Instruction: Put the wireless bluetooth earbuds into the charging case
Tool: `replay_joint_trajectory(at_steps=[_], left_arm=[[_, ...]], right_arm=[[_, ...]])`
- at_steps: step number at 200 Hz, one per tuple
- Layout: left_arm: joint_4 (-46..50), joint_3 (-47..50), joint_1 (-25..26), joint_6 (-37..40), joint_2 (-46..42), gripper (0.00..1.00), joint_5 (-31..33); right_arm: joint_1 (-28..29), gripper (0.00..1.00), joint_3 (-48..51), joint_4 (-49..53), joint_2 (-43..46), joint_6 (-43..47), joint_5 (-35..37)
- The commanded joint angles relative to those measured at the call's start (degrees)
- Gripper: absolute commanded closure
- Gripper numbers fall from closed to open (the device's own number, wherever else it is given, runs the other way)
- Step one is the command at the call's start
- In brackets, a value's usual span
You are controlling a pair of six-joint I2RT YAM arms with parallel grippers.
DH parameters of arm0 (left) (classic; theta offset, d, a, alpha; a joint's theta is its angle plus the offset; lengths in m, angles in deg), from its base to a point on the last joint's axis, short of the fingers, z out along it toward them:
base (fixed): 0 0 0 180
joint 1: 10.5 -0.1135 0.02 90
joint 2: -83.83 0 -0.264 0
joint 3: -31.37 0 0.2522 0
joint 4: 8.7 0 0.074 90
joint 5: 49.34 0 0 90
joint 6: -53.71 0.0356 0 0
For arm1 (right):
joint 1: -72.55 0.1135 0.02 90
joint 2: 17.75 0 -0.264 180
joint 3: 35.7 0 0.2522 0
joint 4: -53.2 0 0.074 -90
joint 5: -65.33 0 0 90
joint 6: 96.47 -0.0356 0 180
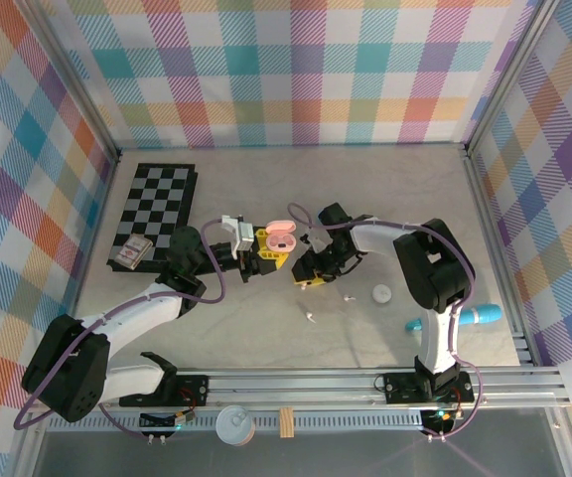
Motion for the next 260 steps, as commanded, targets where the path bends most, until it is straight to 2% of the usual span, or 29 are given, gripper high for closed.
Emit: replay_joint_trajectory(at_steps=[1, 175, 219, 260], left_arm=[[-0.59, -0.51, -0.5, 0.4, -1.17, 0.73, -1.11], [-1.29, -0.21, -0.56, -0.11, -1.2, 0.73, -1.54], [-1.93, -0.07, -0.55, -0.27, -0.87, 0.73, -1.16], [-0.5, 0.11, -0.56, 1.42, -1.14, 0.73, -0.15]], right_arm=[[0.57, 0.51, 0.33, 2.09, -0.17, 0.38, -0.26], [0.59, 0.74, -1.49, 1.9, -3.92, -5.5, 3.52], [0.73, 0.78, -1.44, 2.63, -1.59, -5.84, 4.54], [0.76, 0.8, -0.92, 4.04, 3.74, -7.87, 9.53]])
